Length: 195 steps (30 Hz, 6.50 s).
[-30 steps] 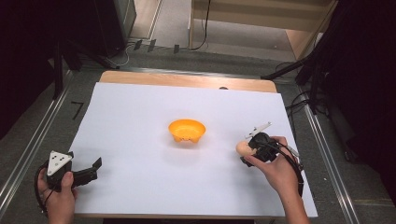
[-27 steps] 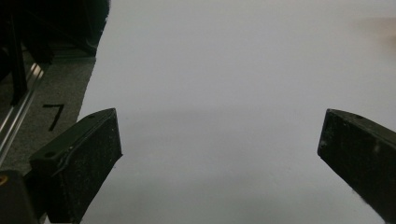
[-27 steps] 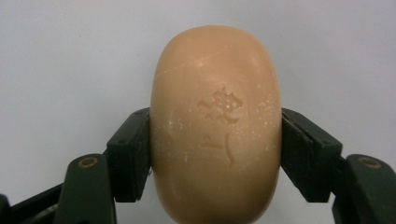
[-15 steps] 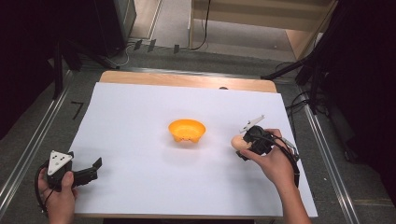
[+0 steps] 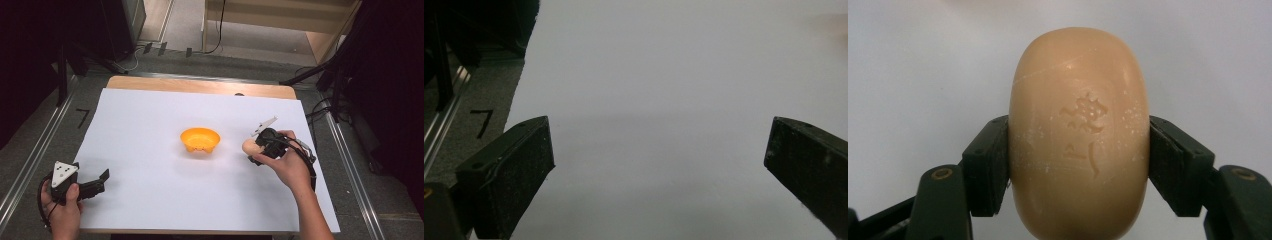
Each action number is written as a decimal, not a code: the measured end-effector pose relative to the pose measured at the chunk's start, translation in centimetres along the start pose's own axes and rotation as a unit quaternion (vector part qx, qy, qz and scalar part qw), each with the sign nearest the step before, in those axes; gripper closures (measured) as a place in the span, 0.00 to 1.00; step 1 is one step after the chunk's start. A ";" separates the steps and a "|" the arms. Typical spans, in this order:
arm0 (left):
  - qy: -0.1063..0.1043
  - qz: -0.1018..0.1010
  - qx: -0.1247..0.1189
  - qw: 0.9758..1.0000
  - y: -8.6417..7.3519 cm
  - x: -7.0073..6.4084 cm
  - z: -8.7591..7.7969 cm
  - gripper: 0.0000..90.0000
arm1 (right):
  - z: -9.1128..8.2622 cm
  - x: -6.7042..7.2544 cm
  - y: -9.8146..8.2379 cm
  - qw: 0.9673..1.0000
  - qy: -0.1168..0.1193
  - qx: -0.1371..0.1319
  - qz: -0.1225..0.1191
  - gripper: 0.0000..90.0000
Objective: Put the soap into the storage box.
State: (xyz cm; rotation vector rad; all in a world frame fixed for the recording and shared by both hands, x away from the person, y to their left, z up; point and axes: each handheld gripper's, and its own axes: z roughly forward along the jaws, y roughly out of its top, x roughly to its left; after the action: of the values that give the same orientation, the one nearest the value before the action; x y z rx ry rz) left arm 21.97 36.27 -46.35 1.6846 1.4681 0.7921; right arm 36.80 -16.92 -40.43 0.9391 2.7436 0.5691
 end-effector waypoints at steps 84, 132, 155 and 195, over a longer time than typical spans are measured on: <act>-0.003 0.000 0.002 1.000 0.0 0.0 0.0 0.00 | 3.4 4.3 13.6 0.972 0.069 -0.028 -0.222 0.37; -0.007 -0.005 0.003 1.000 0.0 0.1 0.1 0.00 | 5.4 4.3 15.0 0.969 0.091 -0.015 -0.230 0.31; -0.006 -0.003 0.002 1.000 0.0 0.1 0.1 0.00 | 2.9 1.4 9.8 0.993 0.064 -0.067 -0.070 0.00; -0.003 0.001 0.000 1.000 0.0 0.0 0.0 0.00 | 0.8 -0.1 -2.4 0.992 0.012 -0.118 0.042 0.00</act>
State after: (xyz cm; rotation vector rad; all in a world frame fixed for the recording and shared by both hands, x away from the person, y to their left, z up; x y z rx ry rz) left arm 21.98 36.26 -46.36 1.6885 1.4627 0.7882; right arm 35.81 -18.50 -42.15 0.9979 2.5913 0.9019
